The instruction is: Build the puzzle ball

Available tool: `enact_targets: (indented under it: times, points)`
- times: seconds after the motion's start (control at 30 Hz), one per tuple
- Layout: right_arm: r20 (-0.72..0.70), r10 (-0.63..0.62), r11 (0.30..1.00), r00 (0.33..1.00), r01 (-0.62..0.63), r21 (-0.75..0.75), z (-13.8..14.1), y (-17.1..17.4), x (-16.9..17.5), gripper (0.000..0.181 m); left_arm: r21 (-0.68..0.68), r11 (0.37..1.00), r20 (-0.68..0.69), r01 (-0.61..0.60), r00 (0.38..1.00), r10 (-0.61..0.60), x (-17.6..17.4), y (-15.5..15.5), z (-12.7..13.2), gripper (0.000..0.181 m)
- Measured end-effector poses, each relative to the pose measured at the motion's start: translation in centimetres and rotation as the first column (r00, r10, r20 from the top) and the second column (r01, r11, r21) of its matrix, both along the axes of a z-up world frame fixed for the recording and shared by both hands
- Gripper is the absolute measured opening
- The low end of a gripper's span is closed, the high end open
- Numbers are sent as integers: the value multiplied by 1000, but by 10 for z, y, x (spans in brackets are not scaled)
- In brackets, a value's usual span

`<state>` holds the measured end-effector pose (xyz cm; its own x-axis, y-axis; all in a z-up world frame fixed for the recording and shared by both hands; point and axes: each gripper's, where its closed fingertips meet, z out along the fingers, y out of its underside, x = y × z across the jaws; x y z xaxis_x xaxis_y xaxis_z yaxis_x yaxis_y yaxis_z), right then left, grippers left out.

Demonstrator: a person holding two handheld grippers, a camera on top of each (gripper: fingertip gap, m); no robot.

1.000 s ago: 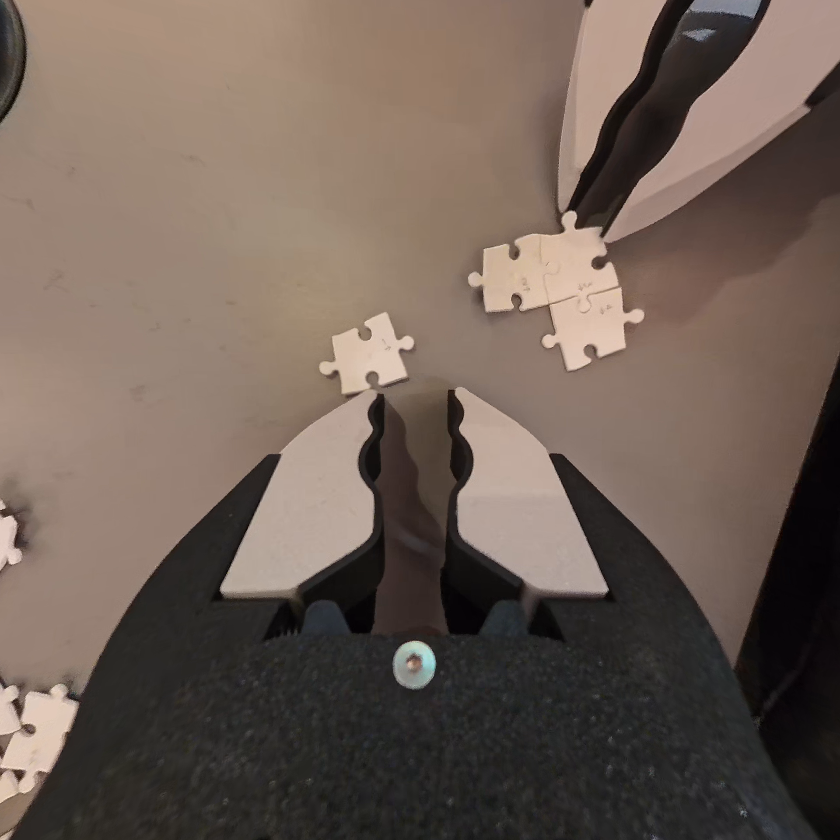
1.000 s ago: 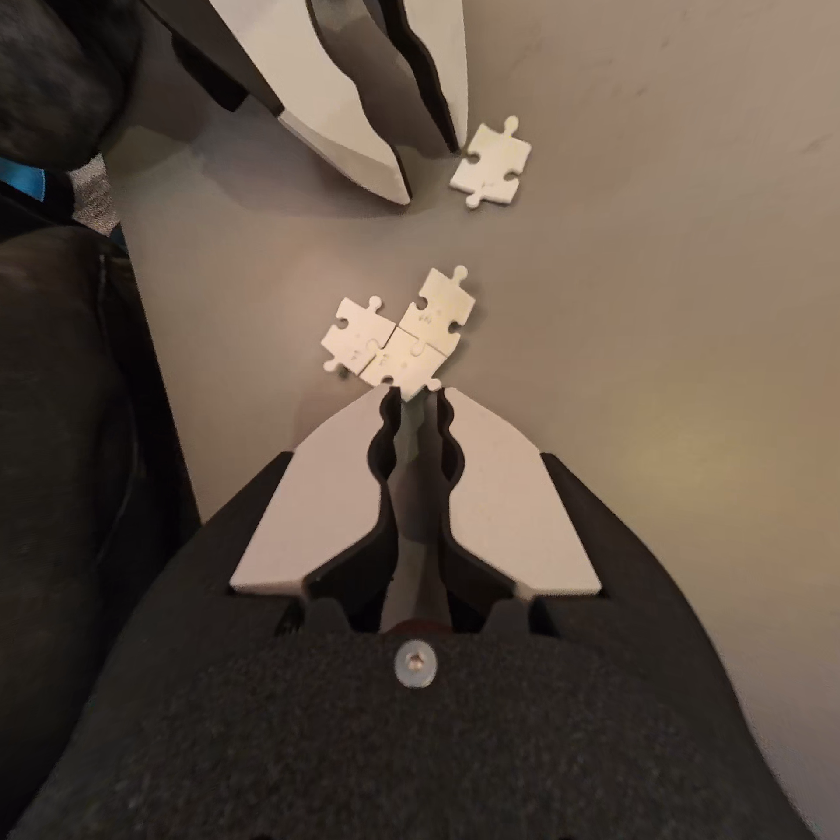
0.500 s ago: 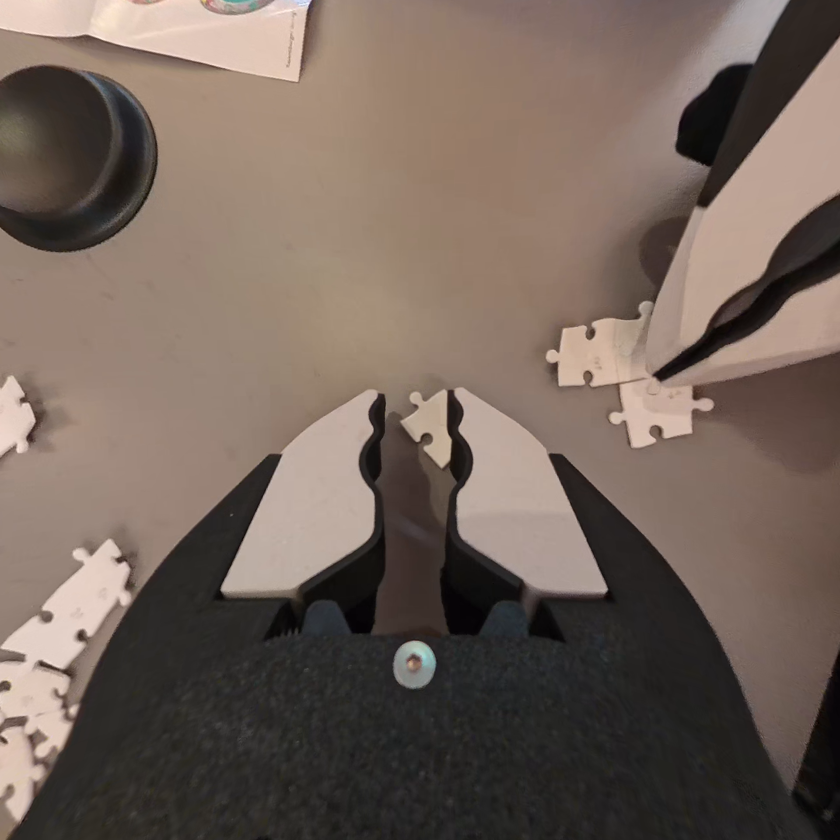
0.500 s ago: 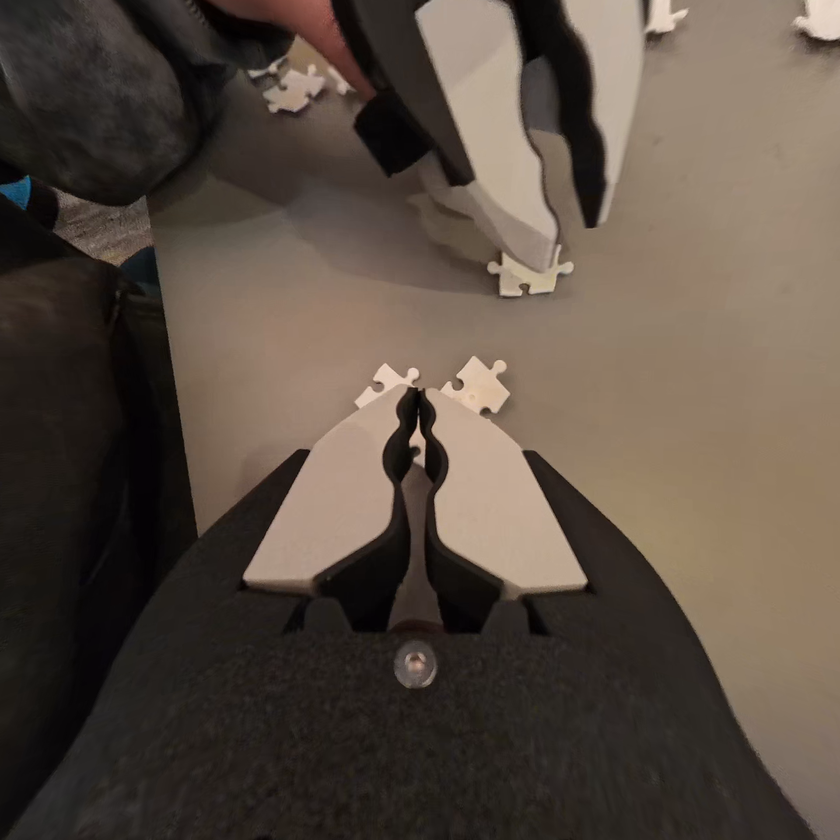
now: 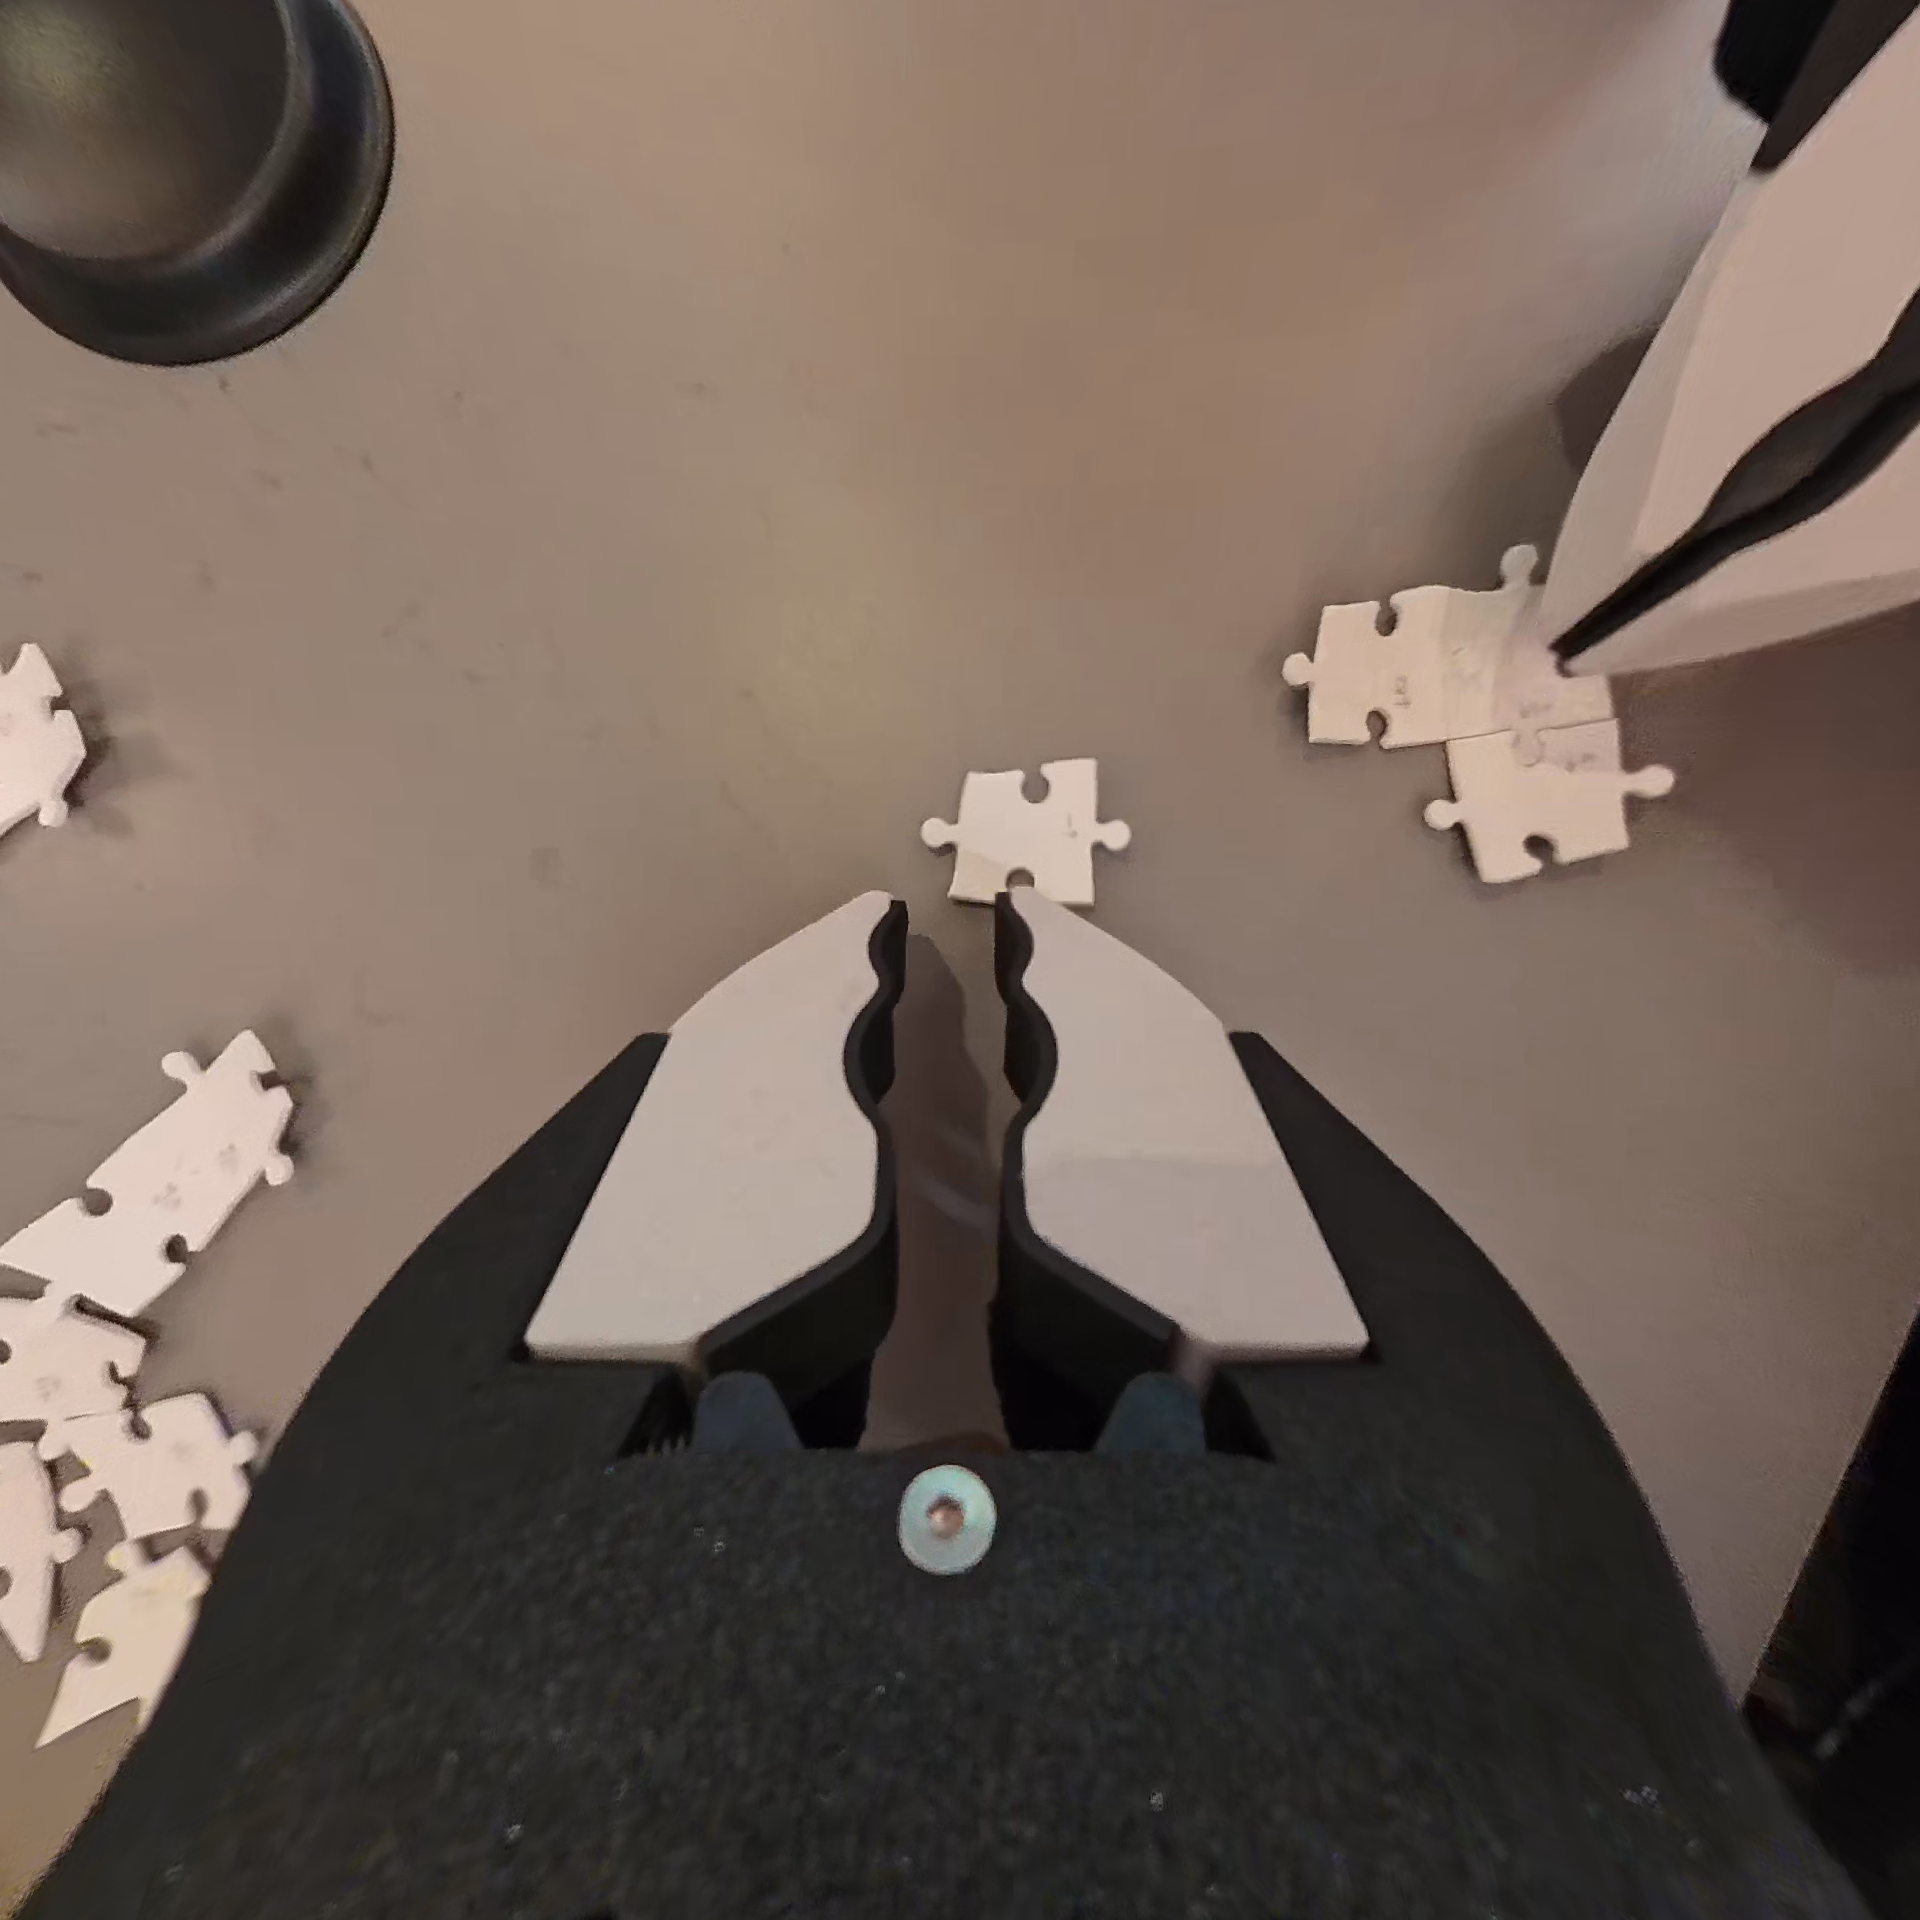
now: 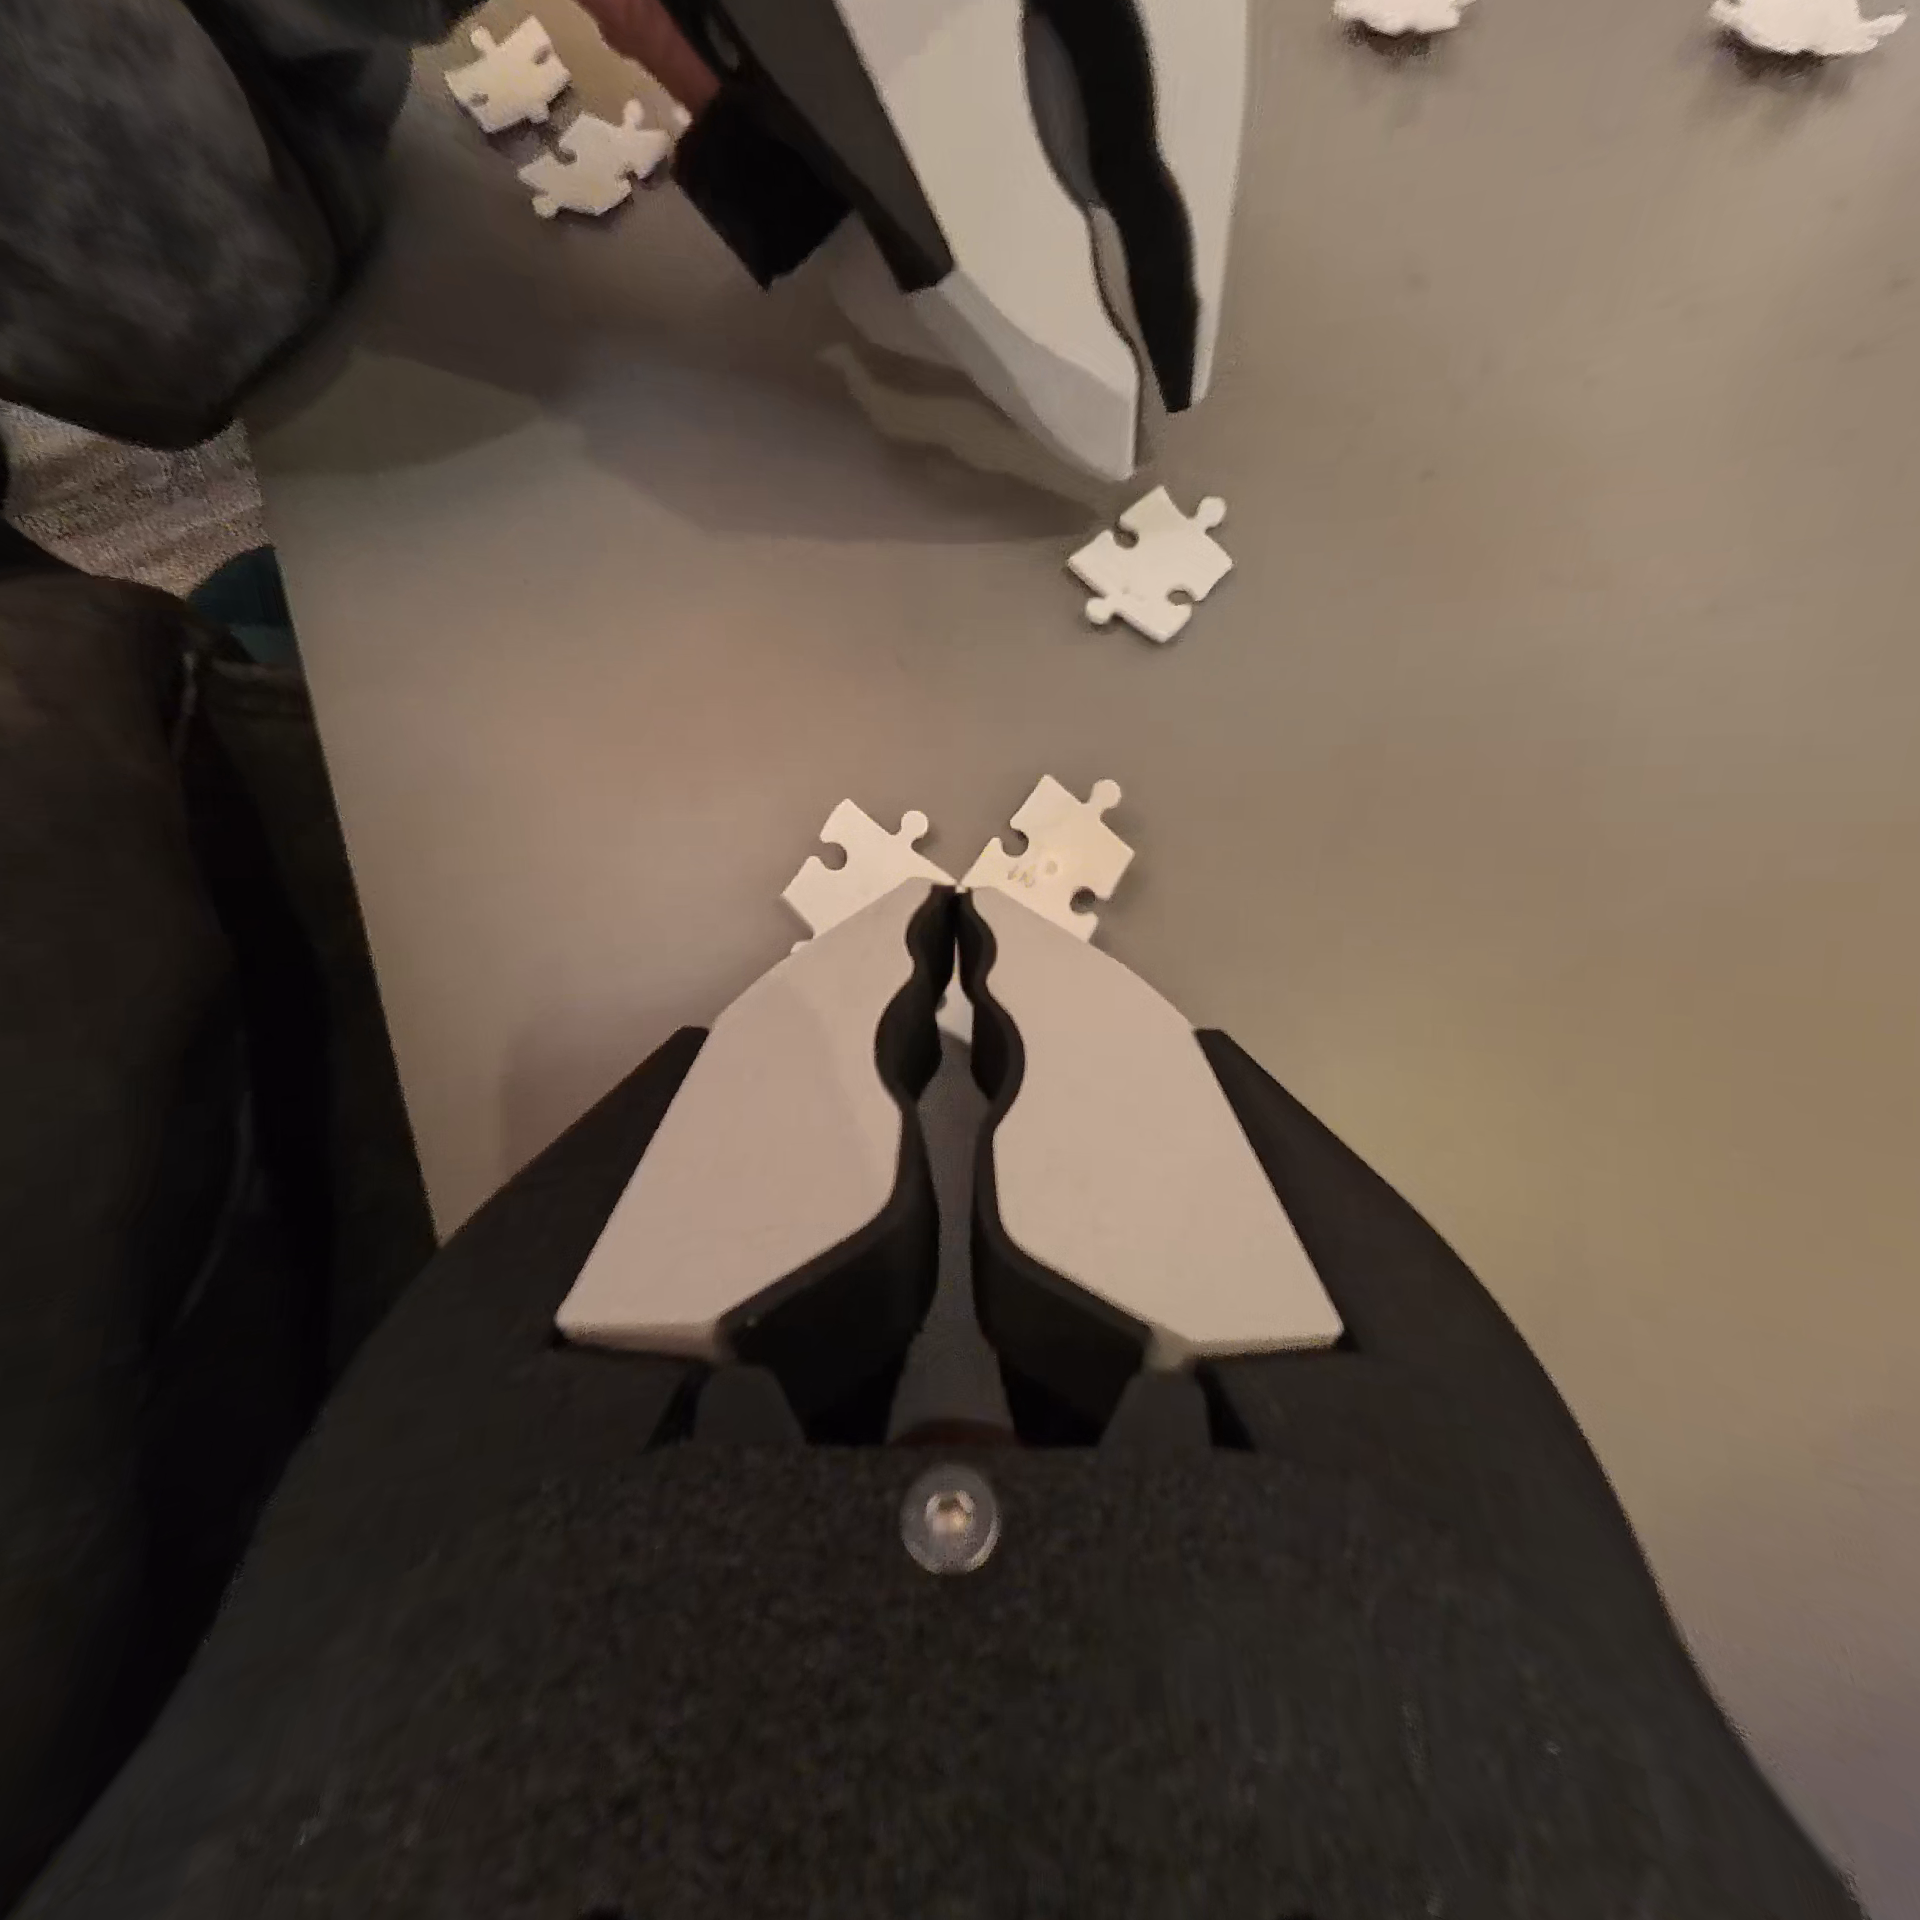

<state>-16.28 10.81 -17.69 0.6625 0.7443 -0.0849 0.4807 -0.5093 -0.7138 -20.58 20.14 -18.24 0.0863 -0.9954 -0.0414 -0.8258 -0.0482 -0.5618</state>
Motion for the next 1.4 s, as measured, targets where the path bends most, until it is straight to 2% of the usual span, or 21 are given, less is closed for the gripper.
enact_targets:
  times: [0.17,0.33,0.53,0.63,0.7,0.8,0.87,1.07,1.23,1.4]
  points:
    - [-29,23,1000,999,-22,10,4,-4,-5,0,-2,1000,-8,24,1000,-24,3,-2,-5,18]
    - [43,35,999,998,-34,-15,-12,3,-13,0,-16,999,-25,31,999,-32,3,-7,-11,20]
    - [40,26,999,999,-25,-29,-16,4,-12,0,-9,1000,-35,26,999,-26,0,-12,-11,20]
    - [7,22,1000,1000,-22,-1,-2,4,-7,0,0,1000,-26,19,999,-19,-4,-11,-7,20]
    - [-41,-24,999,999,25,24,10,11,5,0,1,1000,-9,15,1000,-15,-5,-9,-3,20]
    - [-31,-35,998,999,34,-49,0,18,20,15,-49,999,18,13,1000,-12,-3,-10,-2,22]
    - [-35,-5,998,999,3,-66,-5,23,20,16,-80,997,25,17,1000,-15,-1,-15,-4,22]
    - [-117,69,984,991,-87,-158,-10,32,11,16,-76,996,13,36,999,-35,0,-25,-7,22]
    - [-133,71,981,989,-93,-170,-11,28,12,12,-87,996,13,31,999,-30,-5,-32,-8,22]
    - [-99,60,981,993,-77,-180,-13,25,16,4,-56,998,48,2,999,0,0,-18,-2,24]
